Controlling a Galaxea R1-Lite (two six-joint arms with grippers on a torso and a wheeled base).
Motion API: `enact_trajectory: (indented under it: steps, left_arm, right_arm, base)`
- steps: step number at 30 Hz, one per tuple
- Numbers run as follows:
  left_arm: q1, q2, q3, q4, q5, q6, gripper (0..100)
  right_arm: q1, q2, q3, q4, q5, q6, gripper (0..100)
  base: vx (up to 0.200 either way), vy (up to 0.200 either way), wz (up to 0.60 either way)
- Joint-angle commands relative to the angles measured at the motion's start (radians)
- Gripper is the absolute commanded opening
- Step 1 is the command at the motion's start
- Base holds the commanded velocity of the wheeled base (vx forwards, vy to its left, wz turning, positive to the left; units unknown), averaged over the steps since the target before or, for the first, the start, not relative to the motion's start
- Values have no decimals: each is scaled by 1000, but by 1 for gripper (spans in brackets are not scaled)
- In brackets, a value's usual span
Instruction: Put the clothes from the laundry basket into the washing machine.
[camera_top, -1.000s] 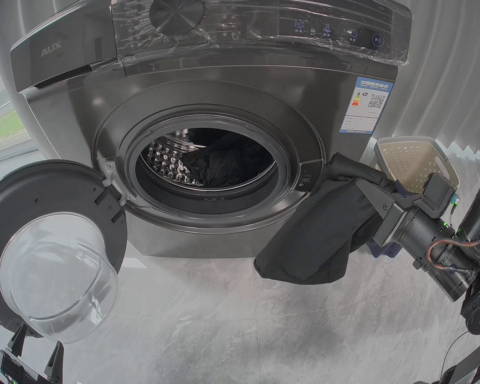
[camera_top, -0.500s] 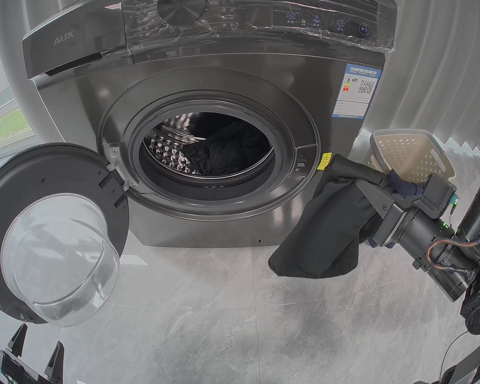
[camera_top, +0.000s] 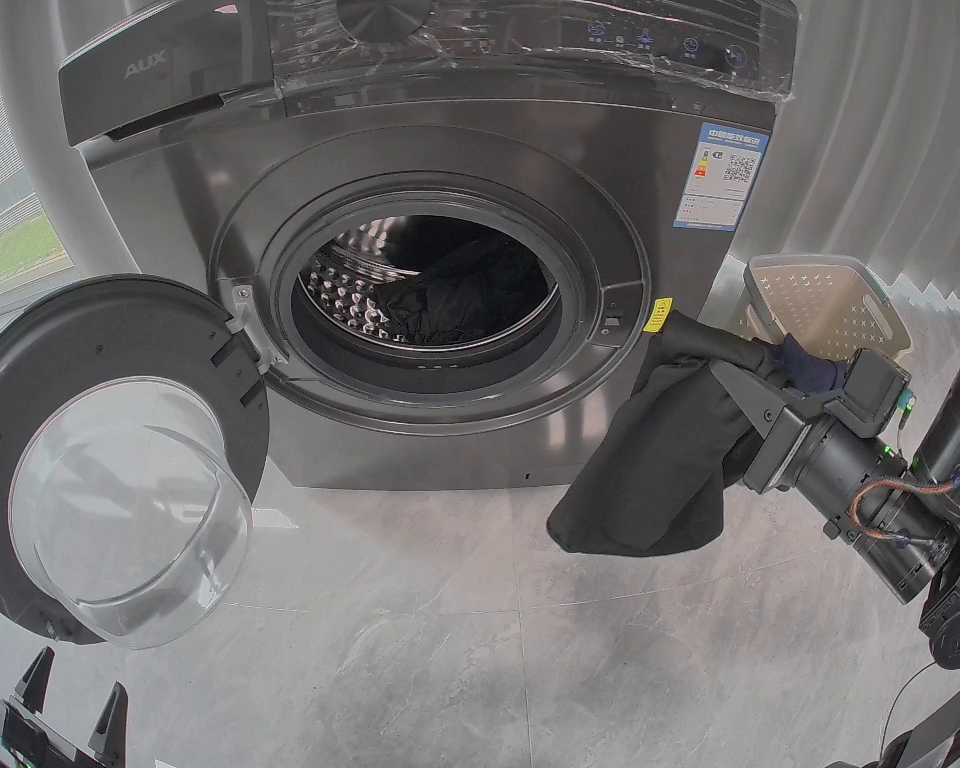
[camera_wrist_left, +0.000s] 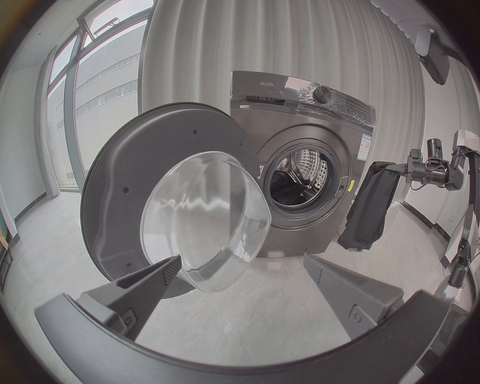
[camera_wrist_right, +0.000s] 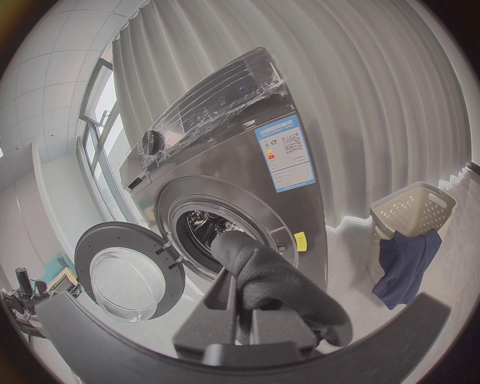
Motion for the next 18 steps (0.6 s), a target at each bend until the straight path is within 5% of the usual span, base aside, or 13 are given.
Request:
enact_trajectory:
  steps: [1,18]
  left_arm:
    - [0,-18,16,0,0,2,100]
    - [3,-18,18,-3,-12,51,100]
  right_arm:
    - [6,2,-4,0,1,0,0]
    - [92,142,-111,-26,-7,1,0]
  base:
    - [0,0,0]
    - [0,0,0]
